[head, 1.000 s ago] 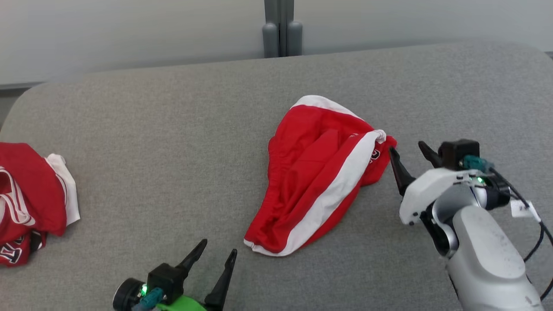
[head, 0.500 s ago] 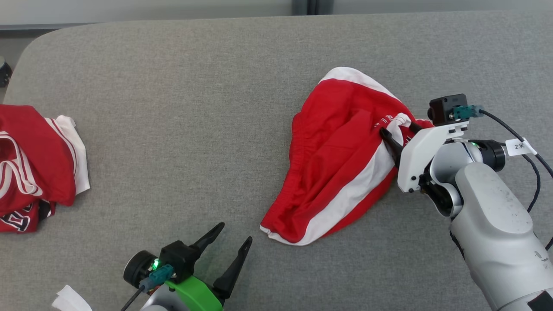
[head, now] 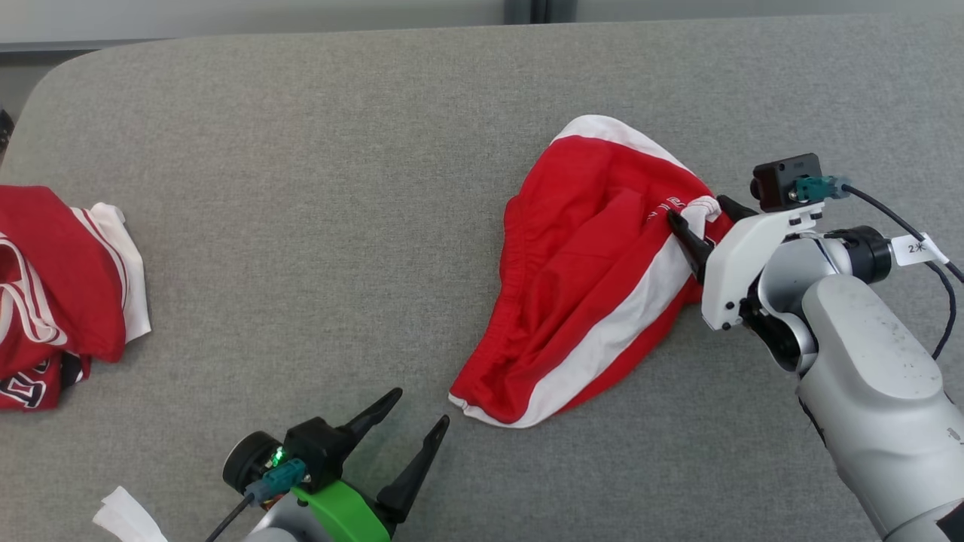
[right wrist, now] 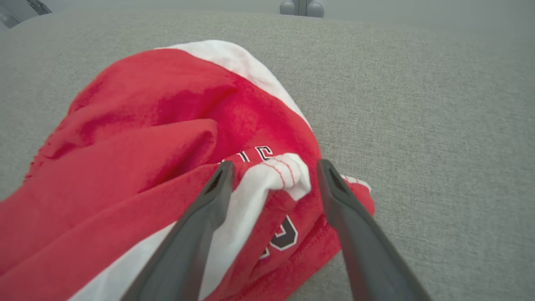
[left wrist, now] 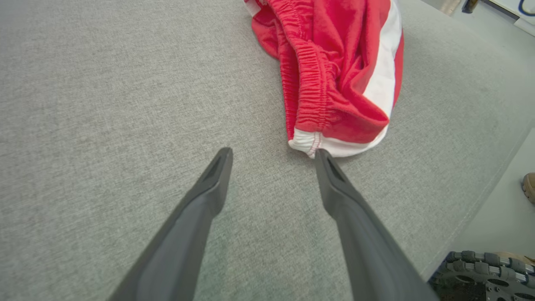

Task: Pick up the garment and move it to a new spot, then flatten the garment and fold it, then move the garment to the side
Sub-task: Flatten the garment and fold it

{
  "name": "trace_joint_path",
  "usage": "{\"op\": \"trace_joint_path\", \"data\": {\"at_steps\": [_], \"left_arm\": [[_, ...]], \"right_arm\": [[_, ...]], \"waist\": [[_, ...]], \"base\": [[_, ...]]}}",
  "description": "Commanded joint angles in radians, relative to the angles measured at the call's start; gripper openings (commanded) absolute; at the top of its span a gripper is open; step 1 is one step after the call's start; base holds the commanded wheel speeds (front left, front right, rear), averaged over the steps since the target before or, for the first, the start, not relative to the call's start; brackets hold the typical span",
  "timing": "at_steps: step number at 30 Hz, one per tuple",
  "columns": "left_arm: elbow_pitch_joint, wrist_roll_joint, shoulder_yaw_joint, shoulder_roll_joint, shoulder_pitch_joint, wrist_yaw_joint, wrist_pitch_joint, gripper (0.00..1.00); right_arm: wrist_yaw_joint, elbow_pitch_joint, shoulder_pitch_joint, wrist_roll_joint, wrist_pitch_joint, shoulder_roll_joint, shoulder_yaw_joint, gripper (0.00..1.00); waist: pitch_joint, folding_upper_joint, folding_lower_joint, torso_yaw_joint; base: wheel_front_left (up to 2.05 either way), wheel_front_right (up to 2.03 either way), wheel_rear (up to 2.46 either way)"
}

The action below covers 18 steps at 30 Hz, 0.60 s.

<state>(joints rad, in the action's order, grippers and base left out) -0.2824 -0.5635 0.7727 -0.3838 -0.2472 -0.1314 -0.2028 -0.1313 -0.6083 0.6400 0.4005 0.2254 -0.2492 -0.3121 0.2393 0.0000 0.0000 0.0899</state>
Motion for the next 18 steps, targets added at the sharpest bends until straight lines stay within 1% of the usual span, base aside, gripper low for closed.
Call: {"op": "trace_joint_path", "data": {"at_steps": [1,7,11,12,13,15,16,18], "left_arm": [[-0.002,-0.012,0.002,-0.006,-0.019,0.002,-0.003,1.0],[-0.008,-0.022,0.02,-0.006,-0.028,0.002,-0.011,1.0],[-0.005,-0.027,0.028,-0.007,-0.034,0.002,-0.014,1.0],[-0.003,-0.028,0.03,-0.008,-0.036,0.001,-0.015,1.0],[-0.002,-0.029,0.032,-0.009,-0.039,0.002,-0.016,1.0],[0.001,-0.031,0.039,-0.011,-0.043,0.002,-0.018,1.0],[0.003,-0.033,0.044,-0.012,-0.046,0.001,-0.019,1.0],[0.007,-0.037,0.053,-0.015,-0.052,0.002,-0.019,1.0]], "right_arm": [[0.001,0.001,0.009,0.006,0.0,-0.006,-0.013,1.0],[0.001,-0.022,0.024,0.033,0.015,-0.009,-0.036,1.0],[0.001,-0.034,0.029,0.045,0.005,-0.016,-0.041,1.0],[0.001,-0.038,0.031,0.05,0.006,-0.015,-0.041,0.98],[0.001,-0.04,0.036,0.053,0.008,-0.016,-0.043,0.9],[0.001,-0.045,0.042,0.059,0.01,-0.017,-0.044,0.81],[0.001,-0.047,0.043,0.061,0.013,-0.018,-0.045,0.79],[0.001,-0.05,0.044,0.065,0.015,-0.02,-0.047,0.82]], "waist": [[0.001,0.0,0.0,-0.001],[0.003,0.0,0.0,0.001],[0.005,0.0,0.0,0.006],[0.006,0.0,0.0,0.007],[0.008,0.0,0.0,0.008],[0.011,0.0,0.0,0.009],[0.012,0.0,0.0,0.01],[0.016,0.0,0.0,0.011]], "base": [[0.0,0.0,0.0],[0.0,0.0,0.0],[0.0,0.0,0.0],[0.0,0.0,0.0],[0.0,0.0,0.0],[0.0,0.0,0.0],[0.0,0.0,0.0],[0.0,0.0,0.0]]}}
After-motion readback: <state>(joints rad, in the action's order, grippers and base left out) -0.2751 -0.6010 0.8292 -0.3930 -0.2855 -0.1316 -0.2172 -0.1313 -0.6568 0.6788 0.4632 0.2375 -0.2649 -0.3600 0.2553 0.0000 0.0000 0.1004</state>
